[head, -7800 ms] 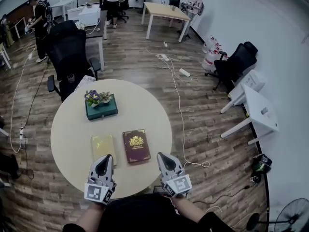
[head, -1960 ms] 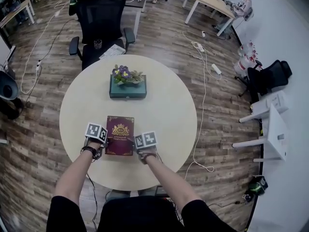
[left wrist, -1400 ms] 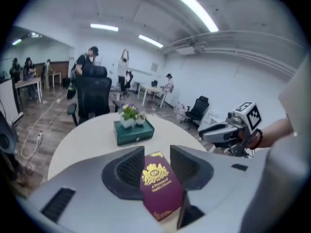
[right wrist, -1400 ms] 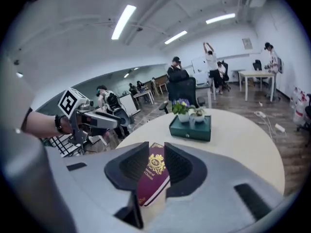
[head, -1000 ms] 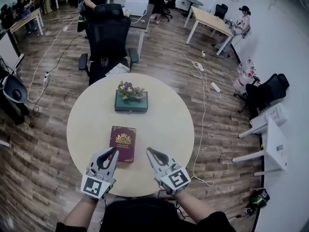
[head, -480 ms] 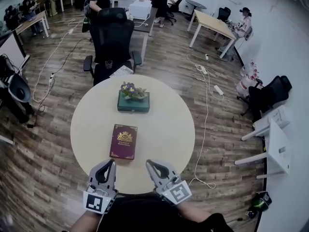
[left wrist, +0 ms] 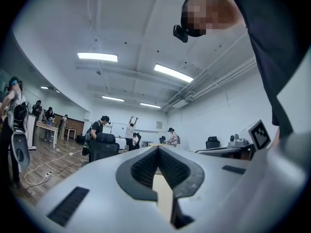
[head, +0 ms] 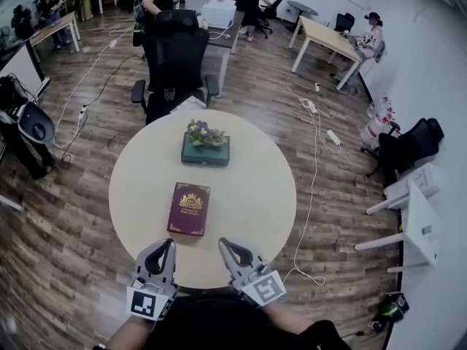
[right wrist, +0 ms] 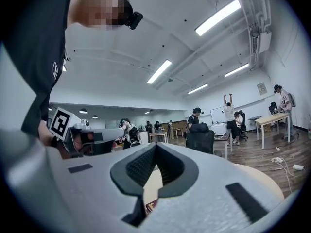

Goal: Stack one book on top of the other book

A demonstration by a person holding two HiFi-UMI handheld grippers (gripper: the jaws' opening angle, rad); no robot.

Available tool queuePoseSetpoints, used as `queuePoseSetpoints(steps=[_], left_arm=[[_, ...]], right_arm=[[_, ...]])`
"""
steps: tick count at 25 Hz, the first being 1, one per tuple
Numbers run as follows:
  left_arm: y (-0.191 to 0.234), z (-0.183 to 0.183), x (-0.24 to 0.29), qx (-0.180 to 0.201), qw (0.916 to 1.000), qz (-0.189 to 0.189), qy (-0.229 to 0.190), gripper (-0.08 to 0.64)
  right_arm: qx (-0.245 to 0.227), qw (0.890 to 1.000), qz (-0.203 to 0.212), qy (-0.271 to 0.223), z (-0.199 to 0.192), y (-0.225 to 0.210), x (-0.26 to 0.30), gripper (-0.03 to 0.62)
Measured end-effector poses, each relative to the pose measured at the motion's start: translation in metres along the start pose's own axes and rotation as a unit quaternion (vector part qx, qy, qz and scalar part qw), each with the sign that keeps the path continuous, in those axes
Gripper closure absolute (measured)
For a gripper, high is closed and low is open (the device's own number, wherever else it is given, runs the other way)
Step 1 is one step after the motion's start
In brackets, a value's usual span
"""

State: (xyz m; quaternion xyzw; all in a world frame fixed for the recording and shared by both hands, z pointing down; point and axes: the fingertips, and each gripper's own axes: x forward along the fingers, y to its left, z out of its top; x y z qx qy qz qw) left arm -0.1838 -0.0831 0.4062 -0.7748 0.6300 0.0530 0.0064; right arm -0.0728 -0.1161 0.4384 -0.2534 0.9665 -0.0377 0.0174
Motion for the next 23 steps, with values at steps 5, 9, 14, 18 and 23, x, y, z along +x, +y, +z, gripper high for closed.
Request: queuePoseSetpoints(steps=[5, 9, 14, 18, 23], left_arm=[[-0.001, -0.001, -0.002, -0.003, 1.0, -0.003, 0.0, 0.554], [0.001, 0.003, -0.005, -0.004, 1.0, 0.0, -0.003, 0.555], [0.01, 0.004, -0.008, -0.007, 0.9999, 0.013, -0.004, 0.555], [0.012, 0.008, -0.01, -0.002, 0.9998, 0.016, -0.007, 0.555], [0.013, 0.006, -0.012, -0.009, 0.9997, 0.022, -0.005, 0.555]], right_arm=[[-0.009, 1.0, -0.013, 0.0, 0.001, -0.002, -0.002, 0.588], [-0.015, 0.999, -0.036, 0.009, 0.002, -0.009, -0.006, 0.588], [-0.021, 0.998, -0.06, 0.011, 0.001, -0.018, -0.015, 0.588], [-0.018, 0.997, -0.077, 0.016, -0.002, -0.027, -0.024, 0.588], [-0.025, 0.996, -0.087, 0.016, 0.002, -0.032, -0.028, 0.588]])
